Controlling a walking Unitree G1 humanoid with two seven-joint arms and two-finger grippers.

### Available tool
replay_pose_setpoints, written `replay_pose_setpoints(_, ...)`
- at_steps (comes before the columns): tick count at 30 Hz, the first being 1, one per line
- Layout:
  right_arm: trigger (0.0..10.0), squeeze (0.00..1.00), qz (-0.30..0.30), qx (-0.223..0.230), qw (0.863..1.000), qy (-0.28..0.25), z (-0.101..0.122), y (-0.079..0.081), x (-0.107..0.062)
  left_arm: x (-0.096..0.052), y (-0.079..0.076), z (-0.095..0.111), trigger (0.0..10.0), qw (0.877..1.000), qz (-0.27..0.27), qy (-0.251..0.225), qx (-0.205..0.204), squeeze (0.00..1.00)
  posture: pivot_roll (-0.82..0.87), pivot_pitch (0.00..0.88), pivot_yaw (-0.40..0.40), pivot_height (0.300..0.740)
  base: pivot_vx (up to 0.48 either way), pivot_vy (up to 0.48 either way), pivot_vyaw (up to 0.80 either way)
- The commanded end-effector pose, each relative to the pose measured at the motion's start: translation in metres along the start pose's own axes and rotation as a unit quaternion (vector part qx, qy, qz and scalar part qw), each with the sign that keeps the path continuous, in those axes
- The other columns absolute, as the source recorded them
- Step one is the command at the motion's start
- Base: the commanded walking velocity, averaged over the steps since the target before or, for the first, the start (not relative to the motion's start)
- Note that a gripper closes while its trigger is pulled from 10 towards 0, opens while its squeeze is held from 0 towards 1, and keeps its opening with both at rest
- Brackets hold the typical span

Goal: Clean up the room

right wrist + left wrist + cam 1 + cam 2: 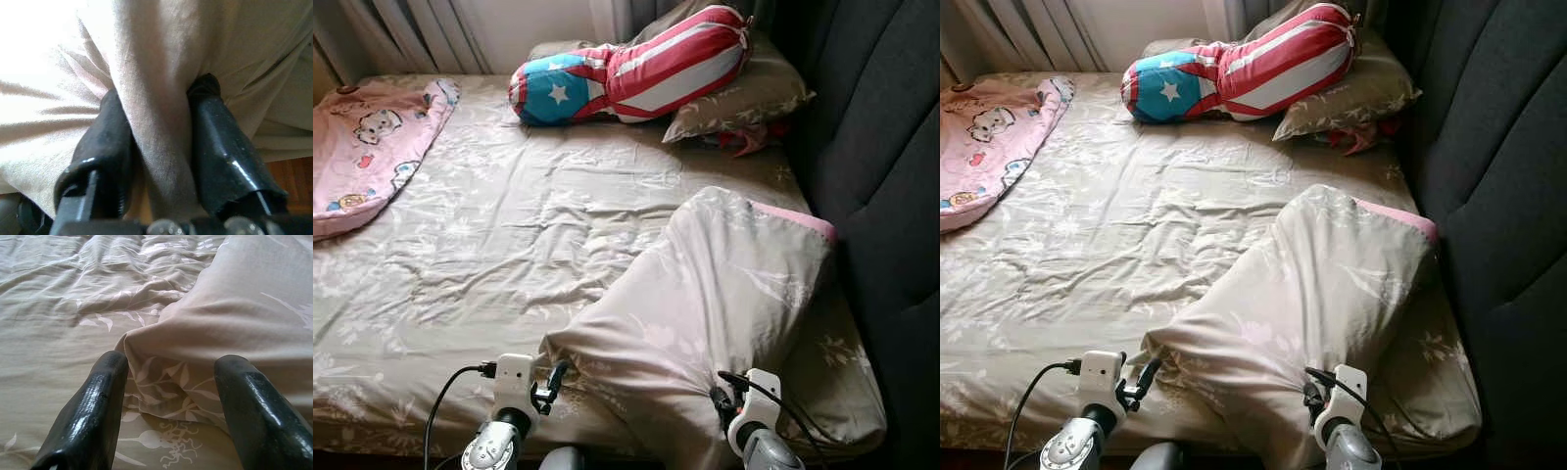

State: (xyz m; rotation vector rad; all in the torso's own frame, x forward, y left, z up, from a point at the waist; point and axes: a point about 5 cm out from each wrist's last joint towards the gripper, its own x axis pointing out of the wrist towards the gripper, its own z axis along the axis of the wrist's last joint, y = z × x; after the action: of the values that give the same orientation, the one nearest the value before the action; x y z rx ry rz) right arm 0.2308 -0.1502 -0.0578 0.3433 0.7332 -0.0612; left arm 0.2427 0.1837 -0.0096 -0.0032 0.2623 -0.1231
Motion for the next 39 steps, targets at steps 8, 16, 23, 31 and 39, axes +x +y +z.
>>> replay_pose_setpoints(8,0.0,0.00,-0.039,0.004,0.999,0.010,-0.001,-0.011,-0.001,0.002,0.001,-0.001,10.0,1.000,0.008,0.007,-0.007,0.00,0.02,0.099,0.027,0.663,0.000,0.000,0.00)
replay_pose_setpoints(16,0.0,0.00,-0.108,0.015,0.994,-0.032,0.025,-0.043,-0.004,0.004,0.003,-0.001,10.0,1.000,0.010,0.012,-0.007,0.00,0.00,0.089,0.040,0.663,0.000,0.000,0.00)
replay_pose_setpoints(23,0.0,0.00,-0.191,0.013,0.973,-0.127,0.081,-0.092,-0.017,0.005,0.005,-0.003,10.0,1.000,0.010,0.023,-0.006,0.00,-0.03,0.091,0.050,0.663,0.000,0.000,0.00)
replay_pose_setpoints(31,0.0,0.00,-0.320,-0.023,0.911,-0.257,0.168,-0.160,-0.066,0.006,0.003,-0.004,10.0,1.000,0.009,0.029,-0.009,0.00,-0.06,0.092,0.056,0.663,0.000,0.000,0.00)
replay_pose_setpoints(39,0.0,0.00,-0.403,-0.060,0.874,-0.266,0.195,-0.200,-0.104,0.007,0.003,-0.004,10.0,1.000,0.009,0.028,-0.009,0.00,-0.07,0.093,0.056,0.663,0.000,0.000,0.00)
